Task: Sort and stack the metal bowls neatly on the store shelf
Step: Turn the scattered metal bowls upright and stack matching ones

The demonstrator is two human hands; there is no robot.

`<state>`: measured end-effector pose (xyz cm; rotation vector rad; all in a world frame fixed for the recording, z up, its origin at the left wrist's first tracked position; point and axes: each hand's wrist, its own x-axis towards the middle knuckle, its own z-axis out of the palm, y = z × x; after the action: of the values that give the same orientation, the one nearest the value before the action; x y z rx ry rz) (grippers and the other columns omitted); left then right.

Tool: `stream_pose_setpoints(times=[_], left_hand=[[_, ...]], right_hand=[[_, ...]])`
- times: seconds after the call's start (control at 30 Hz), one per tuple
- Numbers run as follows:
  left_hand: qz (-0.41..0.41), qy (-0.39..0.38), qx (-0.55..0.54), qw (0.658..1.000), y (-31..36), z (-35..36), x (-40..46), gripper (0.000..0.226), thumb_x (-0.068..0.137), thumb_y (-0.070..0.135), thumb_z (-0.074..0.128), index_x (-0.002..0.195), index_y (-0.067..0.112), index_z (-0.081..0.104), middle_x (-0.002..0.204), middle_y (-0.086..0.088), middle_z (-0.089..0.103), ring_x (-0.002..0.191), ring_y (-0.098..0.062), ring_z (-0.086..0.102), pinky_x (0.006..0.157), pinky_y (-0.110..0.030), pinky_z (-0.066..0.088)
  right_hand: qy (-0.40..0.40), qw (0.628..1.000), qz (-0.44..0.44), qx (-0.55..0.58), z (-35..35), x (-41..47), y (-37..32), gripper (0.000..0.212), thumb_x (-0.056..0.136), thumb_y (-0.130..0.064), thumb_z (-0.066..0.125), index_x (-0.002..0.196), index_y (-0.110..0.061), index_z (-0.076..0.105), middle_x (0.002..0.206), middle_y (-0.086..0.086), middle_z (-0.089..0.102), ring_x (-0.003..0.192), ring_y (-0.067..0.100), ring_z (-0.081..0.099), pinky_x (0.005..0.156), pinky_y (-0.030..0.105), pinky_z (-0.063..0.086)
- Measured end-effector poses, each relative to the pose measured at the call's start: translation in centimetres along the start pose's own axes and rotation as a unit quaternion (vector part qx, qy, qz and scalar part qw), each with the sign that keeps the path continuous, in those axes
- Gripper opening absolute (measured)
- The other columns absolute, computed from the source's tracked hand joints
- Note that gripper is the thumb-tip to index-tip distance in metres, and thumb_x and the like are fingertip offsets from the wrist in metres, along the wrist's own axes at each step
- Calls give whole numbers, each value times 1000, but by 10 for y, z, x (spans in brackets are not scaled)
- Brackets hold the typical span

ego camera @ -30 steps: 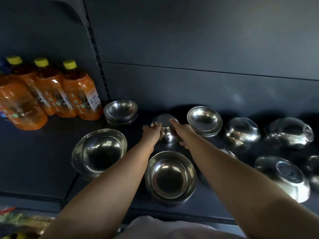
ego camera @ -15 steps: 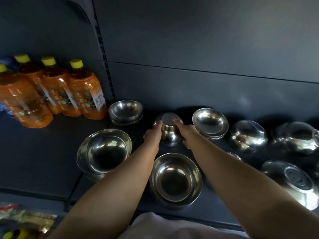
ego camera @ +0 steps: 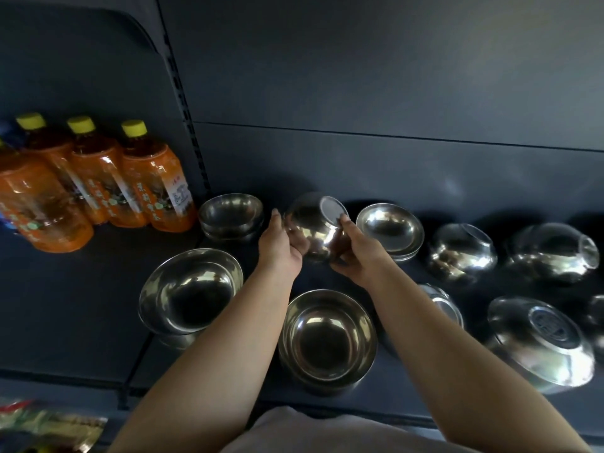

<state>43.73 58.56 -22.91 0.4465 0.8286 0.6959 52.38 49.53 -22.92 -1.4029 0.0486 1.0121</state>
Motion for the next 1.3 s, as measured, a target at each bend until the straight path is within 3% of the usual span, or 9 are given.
stream_pose_setpoints(times=[0.1,0.2,0.33,0.5,0.67,0.87,1.0,1.1,1.3], left_hand=[[-3,-28,26,999,0,4,-7,30,93,40,51,86,11,57,87,-5,60,72,-11,56,66,-20,54],[-6,-53,49,997,0,2,-10,31,92,39,52,99,10,60,114,-11,64,105,-23,61,101,-40,45],[-9,-91,64,994,-1,-1,-16,36,89,33,58,115,9,59,123,-12,62,112,-27,60,94,-43,49],[1,-85,50,995,0,-5,-19,40,84,21,66,121,7,58,127,-9,60,120,-22,55,104,-43,42],[17,-83,43,995,7,-7,-23,17,82,18,69,98,12,66,98,0,68,106,-18,62,100,-37,46],[86,-15,195,977,12,0,-32,18,74,21,77,77,15,60,74,4,63,69,-8,60,68,-24,50],[155,13,368,917,13,0,-30,27,70,30,80,78,15,58,75,-1,60,67,-14,57,60,-24,45],[209,12,489,847,14,3,-28,35,68,33,80,89,14,60,80,1,60,79,-16,58,69,-24,45],[299,-28,730,615,-1,-2,-25,39,72,38,76,95,9,63,93,-9,65,89,-23,59,67,-25,35]], right_hand=[[7,1000,5,-7,-3,-6,-1,44,83,-45,64,109,-12,53,106,7,59,105,22,56,84,45,52],[9,1000,10,-18,-6,-9,-1,48,83,-49,62,113,-13,52,104,5,61,99,19,57,80,45,50],[4,999,25,-24,-8,-12,2,49,83,-52,60,111,-12,54,105,7,65,97,20,61,83,45,49],[-27,999,38,-1,-5,-15,7,42,86,-49,58,104,-12,57,108,8,66,103,23,62,88,44,46],[-37,999,29,14,-5,-17,8,50,92,-44,52,128,-9,52,114,10,65,97,22,63,75,37,49],[26,989,-111,-91,1,-26,-10,42,94,-41,51,127,-16,55,102,-4,60,105,16,54,94,32,44],[36,968,-169,-183,-5,-29,-15,44,95,-40,49,123,-7,58,111,3,63,113,21,55,104,32,40],[-27,980,-111,-161,-5,-27,-13,53,97,-44,41,131,-4,51,133,9,56,121,22,52,104,34,39],[-69,982,-32,-171,-11,-15,0,66,97,-53,29,138,-3,42,143,12,46,133,24,41,106,37,33]])
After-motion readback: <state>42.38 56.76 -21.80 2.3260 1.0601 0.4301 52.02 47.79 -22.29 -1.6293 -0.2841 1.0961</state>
